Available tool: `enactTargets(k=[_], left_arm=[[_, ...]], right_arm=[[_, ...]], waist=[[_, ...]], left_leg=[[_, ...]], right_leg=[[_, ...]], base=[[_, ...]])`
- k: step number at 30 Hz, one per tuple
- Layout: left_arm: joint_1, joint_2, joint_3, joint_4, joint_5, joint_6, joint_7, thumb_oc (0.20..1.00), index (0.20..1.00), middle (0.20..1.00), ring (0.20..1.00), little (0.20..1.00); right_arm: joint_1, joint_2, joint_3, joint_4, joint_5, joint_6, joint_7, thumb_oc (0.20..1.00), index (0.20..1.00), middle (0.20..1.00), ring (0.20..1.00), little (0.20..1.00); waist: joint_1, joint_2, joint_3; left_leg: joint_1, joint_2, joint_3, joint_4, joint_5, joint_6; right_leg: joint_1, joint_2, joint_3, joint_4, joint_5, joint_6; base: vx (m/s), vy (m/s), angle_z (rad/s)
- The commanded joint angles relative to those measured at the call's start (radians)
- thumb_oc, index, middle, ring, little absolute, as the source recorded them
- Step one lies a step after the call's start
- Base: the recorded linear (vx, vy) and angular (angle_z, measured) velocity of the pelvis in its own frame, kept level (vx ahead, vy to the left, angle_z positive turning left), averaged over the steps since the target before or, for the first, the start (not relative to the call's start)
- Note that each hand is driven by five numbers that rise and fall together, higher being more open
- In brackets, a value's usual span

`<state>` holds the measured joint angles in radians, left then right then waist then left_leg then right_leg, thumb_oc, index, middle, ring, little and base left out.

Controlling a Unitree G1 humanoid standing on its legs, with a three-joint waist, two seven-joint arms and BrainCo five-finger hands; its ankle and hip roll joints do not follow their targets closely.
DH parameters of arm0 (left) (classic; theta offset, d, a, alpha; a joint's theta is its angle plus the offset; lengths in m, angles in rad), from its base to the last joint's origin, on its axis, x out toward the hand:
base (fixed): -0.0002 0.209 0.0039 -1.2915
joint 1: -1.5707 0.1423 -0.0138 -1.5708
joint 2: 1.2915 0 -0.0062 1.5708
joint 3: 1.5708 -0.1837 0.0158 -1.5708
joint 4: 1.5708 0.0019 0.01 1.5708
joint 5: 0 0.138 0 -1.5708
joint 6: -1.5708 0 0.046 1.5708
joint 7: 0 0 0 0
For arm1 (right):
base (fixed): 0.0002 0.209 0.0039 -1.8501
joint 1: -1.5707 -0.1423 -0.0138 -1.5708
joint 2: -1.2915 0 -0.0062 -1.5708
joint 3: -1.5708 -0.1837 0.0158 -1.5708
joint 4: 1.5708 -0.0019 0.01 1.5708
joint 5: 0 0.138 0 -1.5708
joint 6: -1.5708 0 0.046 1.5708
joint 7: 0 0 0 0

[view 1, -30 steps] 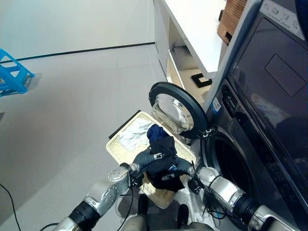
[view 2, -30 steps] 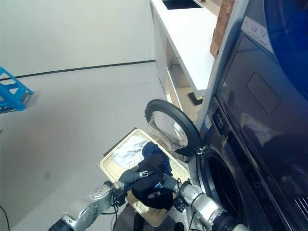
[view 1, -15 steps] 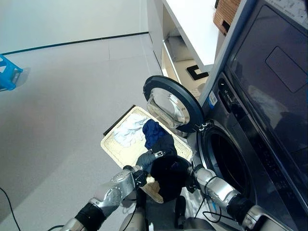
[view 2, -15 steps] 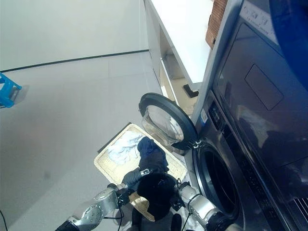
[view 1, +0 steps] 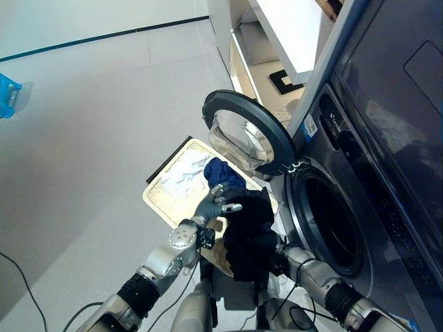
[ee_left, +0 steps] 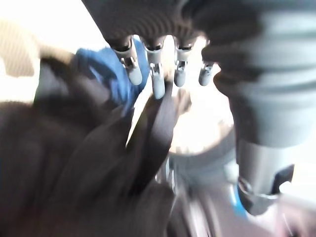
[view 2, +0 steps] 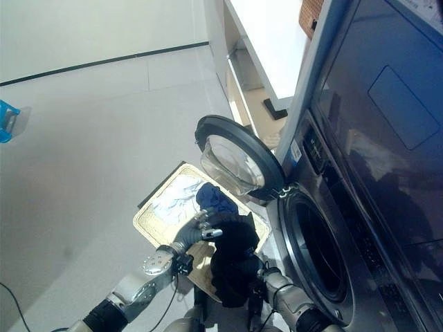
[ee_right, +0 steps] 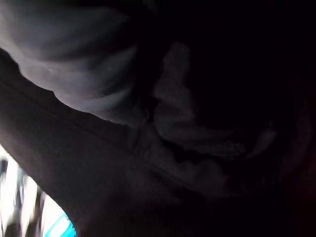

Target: Put the clothes into the washing machine.

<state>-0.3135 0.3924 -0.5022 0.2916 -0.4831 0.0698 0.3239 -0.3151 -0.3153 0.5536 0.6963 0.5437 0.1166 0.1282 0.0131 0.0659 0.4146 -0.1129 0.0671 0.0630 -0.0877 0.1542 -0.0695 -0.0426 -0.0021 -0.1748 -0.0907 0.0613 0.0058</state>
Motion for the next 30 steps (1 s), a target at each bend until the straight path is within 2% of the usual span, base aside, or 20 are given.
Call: enactTargets(k=[1, 4, 5, 8, 13, 15, 16, 18, 21, 23, 24, 25, 26, 27, 28, 29, 30], left_arm=[[-0.044, -0.011, 0.05, 0.081, 0.072, -0.079, 0.196, 1.0, 1.0, 1.0, 1.0, 1.0], [-0.053, -0.007, 0.07, 0.143, 0.141, -0.095, 0.284, 1.0, 1.0, 1.0, 1.0, 1.0], [-0.064, -0.003, 0.098, 0.219, 0.198, -0.101, 0.353, 1.0, 1.0, 1.0, 1.0, 1.0], [-0.078, -0.007, 0.134, 0.326, 0.227, -0.117, 0.403, 1.0, 1.0, 1.0, 1.0, 1.0], [-0.085, -0.031, 0.184, 0.438, 0.208, -0.15, 0.408, 1.0, 1.0, 1.0, 1.0, 1.0], [-0.071, -0.06, 0.228, 0.515, 0.147, -0.204, 0.379, 1.0, 1.0, 1.0, 1.0, 1.0], [-0.071, -0.06, 0.228, 0.516, 0.147, -0.204, 0.378, 1.0, 1.0, 1.0, 1.0, 1.0], [-0.05, -0.085, 0.261, 0.553, 0.039, -0.25, 0.309, 1.0, 1.0, 1.0, 1.0, 1.0], [-0.027, -0.129, 0.301, 0.572, -0.186, -0.3, 0.172, 1.0, 1.0, 1.0, 1.0, 1.0], [-0.017, -0.14, 0.309, 0.58, -0.212, -0.303, 0.149, 1.0, 1.0, 1.0, 1.0, 1.0], [0.005, -0.159, 0.32, 0.594, -0.213, -0.314, 0.111, 1.0, 1.0, 1.0, 1.0, 1.0], [0.011, -0.159, 0.324, 0.594, -0.21, -0.316, 0.097, 1.0, 1.0, 1.0, 1.0, 1.0], [0.03, -0.15, 0.328, 0.591, -0.225, -0.321, 0.066, 1.0, 1.0, 1.0, 1.0, 1.0], [0.03, -0.15, 0.328, 0.591, -0.225, -0.321, 0.066, 1.0, 1.0, 1.0, 1.0, 1.0], [0.038, -0.146, 0.328, 0.579, -0.229, -0.321, 0.057, 1.0, 1.0, 1.0, 1.0, 1.0], [0.038, -0.137, 0.328, 0.571, -0.225, -0.313, 0.054, 1.0, 1.0, 1.0, 1.0, 1.0], [0.037, -0.133, 0.327, 0.569, -0.223, -0.309, 0.051, 1.0, 1.0, 1.0, 1.0, 1.0]], right_arm=[[-0.051, 0.025, -0.013, 0.027, 0.012, -0.024, 0.078, 0.2, 0.2, 0.2, 0.2, 0.2], [-0.064, 0.022, -0.018, 0.083, -0.007, -0.036, 0.088, 0.2, 0.2, 0.2, 0.2, 0.2], [-0.087, 0.022, -0.029, 0.143, -0.005, -0.047, 0.093, 0.2, 0.2, 0.2, 0.2, 0.2], [-0.114, 0.022, -0.053, 0.215, 0.038, -0.068, 0.1, 0.2, 0.2, 0.2, 0.2, 0.2], [-0.152, 0.024, -0.105, 0.284, 0.114, -0.088, 0.084, 0.2, 0.2, 0.2, 0.2, 0.2], [-0.181, 0.022, -0.19, 0.355, 0.249, -0.102, 0.058, 0.2, 0.2, 0.2, 0.2, 0.2], [-0.181, 0.022, -0.19, 0.356, 0.249, -0.102, 0.059, 0.2, 0.2, 0.2, 0.2, 0.2], [-0.202, 0.01, -0.281, 0.399, 0.35, -0.127, -0.011, 0.2, 0.2, 0.2, 0.2, 0.2], [-0.229, -0.012, -0.381, 0.445, 0.407, -0.149, -0.089, 0.2, 0.2, 0.2, 0.2, 0.2], [-0.232, -0.018, -0.411, 0.458, 0.428, -0.153, -0.1, 0.2, 0.2, 0.2, 0.2, 0.2], [-0.239, -0.036, -0.499, 0.466, 0.572, -0.176, -0.146, 0.2, 0.2, 0.2, 0.2, 0.2], [-0.239, -0.046, -0.541, 0.454, 0.667, -0.2, -0.175, 0.2, 0.2, 0.2, 0.2, 0.2], [-0.231, -0.072, -0.644, 0.416, 0.859, -0.26, -0.199, 0.2, 0.2, 0.2, 0.2, 0.2], [-0.231, -0.072, -0.644, 0.416, 0.859, -0.26, -0.199, 0.2, 0.2, 0.2, 0.2, 0.2], [-0.223, -0.085, -0.707, 0.37, 0.956, -0.343, -0.227, 0.2, 0.2, 0.2, 0.2, 0.2], [-0.221, -0.095, -0.735, 0.342, 0.991, -0.394, -0.245, 0.2, 0.2, 0.2, 0.2, 0.2], [-0.221, -0.097, -0.741, 0.334, 1.008, -0.415, -0.249, 0.2, 0.2, 0.2, 0.2, 0.2]], waist=[[-0.013, -0.035, 0.022], [-0.011, -0.031, 0.031], [-0.01, -0.027, 0.045], [-0.01, -0.021, 0.066], [-0.015, -0.01, 0.09], [-0.025, 0.012, 0.105], [-0.024, 0.012, 0.105], [-0.034, 0.039, 0.105], [-0.043, 0.067, 0.105], [-0.046, 0.075, 0.105], [-0.056, 0.093, 0.105], [-0.06, 0.099, 0.105], [-0.07, 0.11, 0.105], [-0.07, 0.11, 0.105], [-0.079, 0.114, 0.105], [-0.082, 0.114, 0.105], [-0.081, 0.114, 0.105]], left_leg=[[0.007, -0.093, 0.031, 0.031, -0.088, 0.005], [-0.002, -0.093, 0.033, 0.031, -0.084, 0.001], [-0.015, -0.092, 0.034, 0.036, -0.082, -0.004], [-0.038, -0.093, 0.035, 0.05, -0.079, -0.01], [-0.062, -0.096, 0.037, 0.067, -0.08, -0.013], [-0.082, -0.099, 0.042, 0.075, -0.079, -0.016], [-0.082, -0.099, 0.042, 0.075, -0.079, -0.016], [-0.105, -0.103, 0.047, 0.082, -0.081, -0.015], [-0.125, -0.107, 0.057, 0.089, -0.083, -0.015], [-0.131, -0.108, 0.06, 0.093, -0.082, -0.015], [-0.146, -0.108, 0.068, 0.107, -0.087, -0.019], [-0.154, -0.108, 0.071, 0.113, -0.09, -0.019], [-0.164, -0.107, 0.079, 0.117, -0.093, -0.017], [-0.164, -0.107, 0.079, 0.117, -0.093, -0.017], [-0.176, -0.107, 0.087, 0.115, -0.089, -0.014], [-0.18, -0.106, 0.09, 0.115, -0.089, -0.012], [-0.182, -0.106, 0.091, 0.115, -0.089, -0.011]], right_leg=[[-0.066, -0.018, 0.004, 0.016, 0.021, 0.057], [-0.075, -0.022, -0.002, 0.017, 0.023, 0.059], [-0.09, -0.026, -0.004, 0.022, 0.024, 0.059], [-0.114, -0.032, -0.006, 0.035, 0.026, 0.06], [-0.146, -0.038, -0.001, 0.055, 0.025, 0.06], [-0.176, -0.041, 0.008, 0.072, 0.023, 0.061], [-0.177, -0.041, 0.009, 0.072, 0.023, 0.061], [-0.213, -0.045, 0.018, 0.09, 0.017, 0.062], [-0.242, -0.047, 0.024, 0.106, 0.011, 0.061], [-0.25, -0.048, 0.025, 0.111, 0.01, 0.06], [-0.271, -0.051, 0.031, 0.132, 0.0, 0.059], [-0.279, -0.051, 0.033, 0.14, -0.005, 0.059], [-0.296, -0.047, 0.04, 0.151, -0.012, 0.058], [-0.296, -0.047, 0.04, 0.151, -0.012, 0.058], [-0.314, -0.043, 0.05, 0.154, -0.006, 0.058], [-0.321, -0.042, 0.053, 0.156, -0.005, 0.058], [-0.324, -0.042, 0.053, 0.157, -0.004, 0.059]], base=[[0.0, 0.0, 0.0], [0.0, 0.0, 0.0], [0.0, 0.0, 0.0], [0.0, 0.0, 0.0], [0.01, 0.002, -0.01], [0.04, 0.026, -0.05], [0.05, 0.048, -0.13], [0.04, 0.071, -0.06], [0.03, 0.053, -0.06], [0.04, 0.031, -0.14], [0.07, 0.037, -0.17], [0.1, 0.037, -0.13], [0.05, 0.019, -0.07], [0.04, 0.002, -0.17], [0.01, -0.023, -0.16], [0.02, -0.027, -0.2], [0.01, -0.036, -0.11]])
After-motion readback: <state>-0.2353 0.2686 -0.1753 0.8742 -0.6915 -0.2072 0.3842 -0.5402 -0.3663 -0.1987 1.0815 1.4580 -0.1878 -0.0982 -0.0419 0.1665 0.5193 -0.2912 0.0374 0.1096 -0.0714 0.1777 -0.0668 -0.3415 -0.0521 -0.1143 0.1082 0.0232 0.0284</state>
